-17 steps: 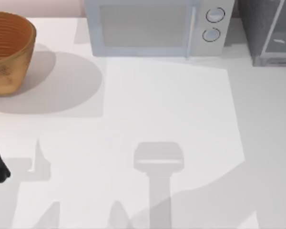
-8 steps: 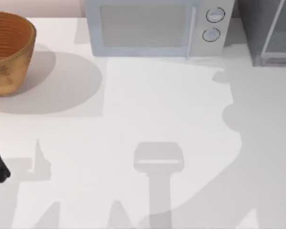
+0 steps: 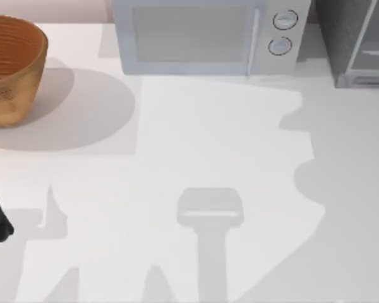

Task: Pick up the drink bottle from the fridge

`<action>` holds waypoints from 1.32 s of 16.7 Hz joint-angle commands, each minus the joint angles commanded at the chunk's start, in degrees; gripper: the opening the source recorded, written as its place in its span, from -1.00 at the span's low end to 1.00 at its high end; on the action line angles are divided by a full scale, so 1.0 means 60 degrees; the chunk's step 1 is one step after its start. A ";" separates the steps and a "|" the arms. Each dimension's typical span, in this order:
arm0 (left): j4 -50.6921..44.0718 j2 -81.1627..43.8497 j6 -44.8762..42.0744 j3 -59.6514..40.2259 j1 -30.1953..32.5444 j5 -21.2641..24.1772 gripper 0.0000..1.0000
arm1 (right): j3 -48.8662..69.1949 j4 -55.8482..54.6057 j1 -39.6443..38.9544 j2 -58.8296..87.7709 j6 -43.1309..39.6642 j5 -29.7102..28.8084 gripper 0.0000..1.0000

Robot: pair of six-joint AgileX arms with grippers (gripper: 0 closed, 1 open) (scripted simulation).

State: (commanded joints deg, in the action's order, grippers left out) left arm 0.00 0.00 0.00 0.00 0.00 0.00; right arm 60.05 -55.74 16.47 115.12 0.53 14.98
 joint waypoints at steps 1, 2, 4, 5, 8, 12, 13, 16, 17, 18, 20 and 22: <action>0.0000 0.0000 0.0000 0.0000 0.0000 0.0000 1.00 | -0.0573 -0.0175 0.0085 -0.0301 0.0003 0.0073 -1.00; 0.0000 0.0000 0.0000 0.0000 0.0000 0.0000 1.00 | -0.1140 -0.0344 0.0169 -0.0603 0.0006 0.0146 -1.00; 0.0000 0.0000 0.0000 0.0000 0.0000 0.0000 1.00 | -0.2040 -0.0654 0.0323 -0.1148 0.0008 0.0282 -1.00; 0.0000 0.0000 0.0000 0.0000 0.0000 0.0000 1.00 | -0.2336 -0.0786 0.0385 -0.1347 0.0007 0.0337 -1.00; 0.0000 0.0000 0.0000 0.0000 0.0000 0.0000 1.00 | -0.2633 -0.0948 0.0457 -0.1553 0.0007 0.0403 -1.00; 0.0000 0.0000 0.0000 0.0000 0.0000 0.0000 1.00 | -0.2608 -0.0920 0.0404 -0.1498 0.0022 0.0393 -1.00; 0.0000 0.0000 0.0000 0.0000 0.0000 0.0000 1.00 | -0.2643 -0.0868 0.0382 -0.1586 0.0021 0.0381 -1.00; 0.0000 0.0000 0.0000 0.0000 0.0000 0.0000 1.00 | -0.2973 -0.0393 0.0197 -0.2404 0.0006 0.0253 -1.00; 0.0000 0.0000 0.0000 0.0000 0.0000 0.0000 1.00 | -0.3156 -0.0132 0.0104 -0.2857 0.0000 0.0178 -1.00; 0.0000 0.0000 0.0000 0.0000 0.0000 0.0000 1.00 | -0.3374 0.0176 -0.0001 -0.3402 -0.0006 0.0089 -1.00; 0.0000 0.0000 0.0000 0.0000 0.0000 0.0000 1.00 | -0.3912 0.0927 -0.0241 -0.4750 -0.0015 -0.0128 -1.00; 0.0000 0.0000 0.0000 0.0000 0.0000 0.0000 1.00 | -0.4579 0.1840 -0.0514 -0.6407 -0.0018 -0.0385 -1.00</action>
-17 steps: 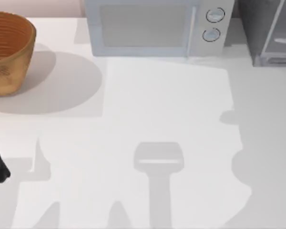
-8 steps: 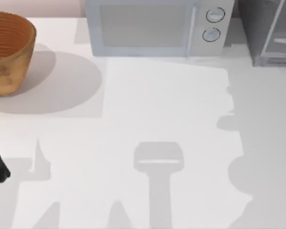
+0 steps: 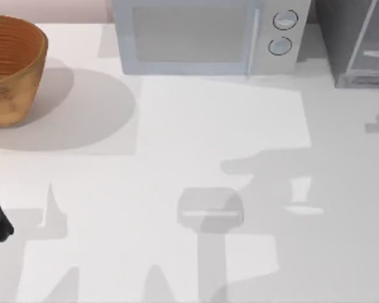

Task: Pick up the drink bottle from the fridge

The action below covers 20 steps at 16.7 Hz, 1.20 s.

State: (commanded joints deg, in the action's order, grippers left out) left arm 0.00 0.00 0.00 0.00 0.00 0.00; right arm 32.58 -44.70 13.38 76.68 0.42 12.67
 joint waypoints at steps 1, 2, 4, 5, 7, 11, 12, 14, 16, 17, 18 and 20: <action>0.0000 0.0000 0.0000 0.0000 0.0000 0.0000 1.00 | -0.0373 0.0506 -0.0147 -0.0922 0.0001 -0.0139 -1.00; 0.0000 0.0000 0.0000 0.0000 0.0000 0.0000 1.00 | -0.0769 0.1040 -0.0299 -0.1889 0.0004 -0.0283 -1.00; 0.0000 0.0000 0.0000 0.0000 0.0000 0.0000 1.00 | -0.1605 0.2165 -0.0618 -0.3919 0.0009 -0.0585 -1.00; 0.0000 0.0000 0.0000 0.0000 0.0000 0.0000 1.00 | -0.2032 0.2740 -0.0780 -0.4955 0.0012 -0.0739 -1.00; 0.0000 0.0000 0.0000 0.0000 0.0000 0.0000 1.00 | -0.2875 0.3880 -0.1107 -0.6990 0.0011 -0.1050 -1.00; 0.0000 0.0000 0.0000 0.0000 0.0000 0.0000 1.00 | -0.4344 0.5900 -0.1714 -1.0420 -0.0014 -0.1629 -1.00; 0.0000 0.0000 0.0000 0.0000 0.0000 0.0000 1.00 | -0.4630 0.6302 -0.1842 -1.1060 -0.0025 -0.1749 -1.00; 0.0000 0.0000 0.0000 0.0000 0.0000 0.0000 1.00 | -0.5080 0.6941 -0.2054 -1.2038 -0.0047 -0.1946 -1.00; 0.0000 0.0000 0.0000 0.0000 0.0000 0.0000 1.00 | -0.5351 0.7334 -0.2189 -1.2612 -0.0064 -0.2073 -1.00; 0.0000 0.0000 0.0000 0.0000 0.0000 0.0000 1.00 | -0.5414 0.7426 -0.2221 -1.2745 -0.0069 -0.2104 -1.00; 0.0000 0.0000 0.0000 0.0000 0.0000 0.0000 1.00 | -0.5430 0.7450 -0.2230 -1.2780 -0.0070 -0.2112 -1.00; 0.0000 0.0000 0.0000 0.0000 0.0000 0.0000 1.00 | -0.5430 0.7450 -0.2230 -1.2780 -0.0070 -0.2112 -1.00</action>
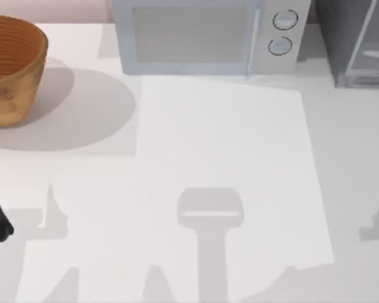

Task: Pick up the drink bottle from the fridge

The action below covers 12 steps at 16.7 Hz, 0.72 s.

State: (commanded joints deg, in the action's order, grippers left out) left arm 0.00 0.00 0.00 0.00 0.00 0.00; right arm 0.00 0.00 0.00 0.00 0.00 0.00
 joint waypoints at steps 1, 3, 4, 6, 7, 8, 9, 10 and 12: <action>0.0000 0.0000 0.0000 0.0000 0.0000 0.0000 1.00 | 0.0000 0.0000 0.0000 0.0000 0.0000 0.0000 -1.00; 0.0000 0.0000 0.0000 0.0000 0.0000 0.0000 1.00 | 0.0019 -0.0018 0.0028 0.0043 0.0018 0.0015 -1.00; 0.0000 0.0000 0.0000 0.0000 0.0000 0.0000 1.00 | 0.0060 -0.0113 -0.0023 0.0142 0.0021 -0.0027 -1.00; 0.0000 0.0000 0.0000 0.0000 0.0000 0.0000 1.00 | 0.0264 -0.0584 -0.0267 0.0646 0.0034 -0.0246 -1.00; 0.0000 0.0000 0.0000 0.0000 0.0000 0.0000 1.00 | 0.0418 -0.0940 -0.0447 0.1050 0.0044 -0.0418 -1.00; 0.0000 0.0000 0.0000 0.0000 0.0000 0.0000 1.00 | 0.0600 -0.1363 -0.0660 0.1556 0.0057 -0.0627 -1.00; 0.0000 0.0000 0.0000 0.0000 0.0000 0.0000 1.00 | 0.0802 -0.1842 -0.0900 0.2160 0.0073 -0.0868 -1.00; 0.0000 0.0000 0.0000 0.0000 0.0000 0.0000 1.00 | 0.1017 -0.2363 -0.1163 0.2854 0.0093 -0.1136 -1.00; 0.0000 0.0000 0.0000 0.0000 0.0000 0.0000 1.00 | 0.1466 -0.3486 -0.1741 0.4466 0.0142 -0.1731 -1.00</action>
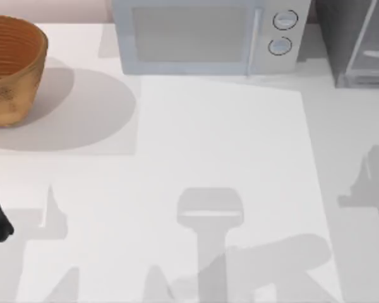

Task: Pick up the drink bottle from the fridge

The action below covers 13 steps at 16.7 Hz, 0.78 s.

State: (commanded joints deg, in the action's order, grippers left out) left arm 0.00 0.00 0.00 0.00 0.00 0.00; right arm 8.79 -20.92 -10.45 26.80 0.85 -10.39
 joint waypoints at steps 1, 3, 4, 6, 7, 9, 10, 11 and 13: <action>0.0000 0.0000 0.0000 0.0000 0.0000 0.0000 1.00 | 0.0226 -0.0586 -0.0308 0.0898 0.0030 -0.0319 -1.00; 0.0000 0.0000 0.0000 0.0000 0.0000 0.0000 1.00 | 0.0671 -0.1772 -0.0938 0.2821 0.0096 -0.0977 -1.00; 0.0000 0.0000 0.0000 0.0000 0.0000 0.0000 1.00 | 0.0887 -0.2359 -0.1253 0.3816 0.0130 -0.1306 -1.00; 0.0000 0.0000 0.0000 0.0000 0.0000 0.0000 1.00 | 0.1309 -0.3513 -0.1877 0.5785 0.0198 -0.1954 -1.00; 0.0000 0.0000 0.0000 0.0000 0.0000 0.0000 1.00 | 0.1518 -0.4079 -0.2181 0.6725 0.0229 -0.2270 -1.00; 0.0000 0.0000 0.0000 0.0000 0.0000 0.0000 1.00 | 0.1927 -0.5157 -0.2751 0.8438 0.0284 -0.2864 -1.00; 0.0000 0.0000 0.0000 0.0000 0.0000 0.0000 1.00 | 0.2123 -0.5656 -0.3008 0.9188 0.0305 -0.3135 -1.00; 0.0000 0.0000 0.0000 0.0000 0.0000 0.0000 1.00 | 0.2312 -0.6127 -0.3247 0.9865 0.0323 -0.3387 -1.00; 0.0000 0.0000 0.0000 0.0000 0.0000 0.0000 1.00 | 0.2662 -0.6973 -0.3670 1.0992 0.0348 -0.3830 -1.00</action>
State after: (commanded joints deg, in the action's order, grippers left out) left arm 0.00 0.00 0.00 0.00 0.00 0.00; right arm 24.76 -62.76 -32.47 92.75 2.94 -33.37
